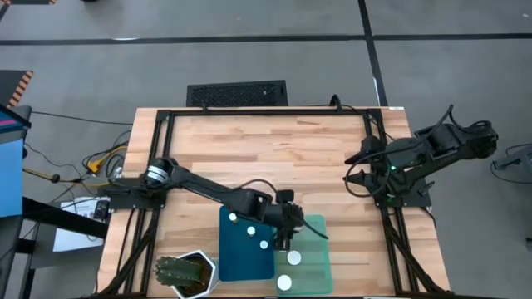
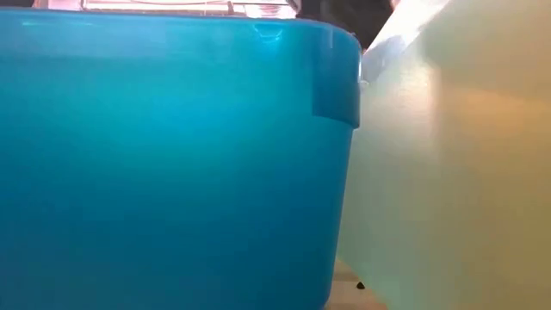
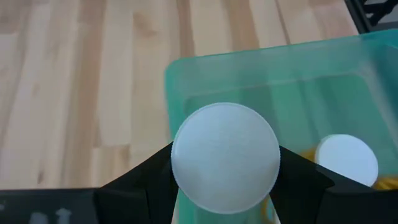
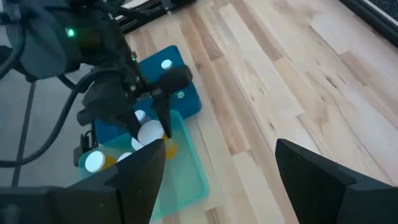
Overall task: Pick and place medicine bottles into bin by pill shape (circle, oval)
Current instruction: Put the large orange pill bottle into the green bin
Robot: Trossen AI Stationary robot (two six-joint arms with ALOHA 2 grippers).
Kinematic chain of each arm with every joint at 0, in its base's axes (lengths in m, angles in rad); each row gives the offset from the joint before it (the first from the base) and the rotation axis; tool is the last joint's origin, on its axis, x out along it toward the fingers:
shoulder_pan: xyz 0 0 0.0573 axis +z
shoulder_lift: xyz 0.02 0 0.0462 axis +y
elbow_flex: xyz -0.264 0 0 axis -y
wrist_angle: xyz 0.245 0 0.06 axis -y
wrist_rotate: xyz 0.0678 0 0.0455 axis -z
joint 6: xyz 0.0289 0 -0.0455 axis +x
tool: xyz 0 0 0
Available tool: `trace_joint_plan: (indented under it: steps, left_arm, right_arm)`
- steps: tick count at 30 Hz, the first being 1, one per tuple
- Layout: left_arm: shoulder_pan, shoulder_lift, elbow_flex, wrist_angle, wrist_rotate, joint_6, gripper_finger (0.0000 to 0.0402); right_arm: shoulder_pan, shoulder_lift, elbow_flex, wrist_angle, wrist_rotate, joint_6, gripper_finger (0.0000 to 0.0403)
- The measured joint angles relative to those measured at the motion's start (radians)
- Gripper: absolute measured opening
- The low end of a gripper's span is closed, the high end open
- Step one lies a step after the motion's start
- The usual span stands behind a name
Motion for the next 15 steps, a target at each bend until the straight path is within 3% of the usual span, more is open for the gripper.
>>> trace_joint_plan:
  steps: [15]
  left_arm:
    - [-0.029, 0.156, 0.011, 0.011, -0.041, 0.036, 0.0199]
  right_arm:
    - [0.000, 0.032, 0.000, -0.002, 0.000, -0.004, 0.0311]
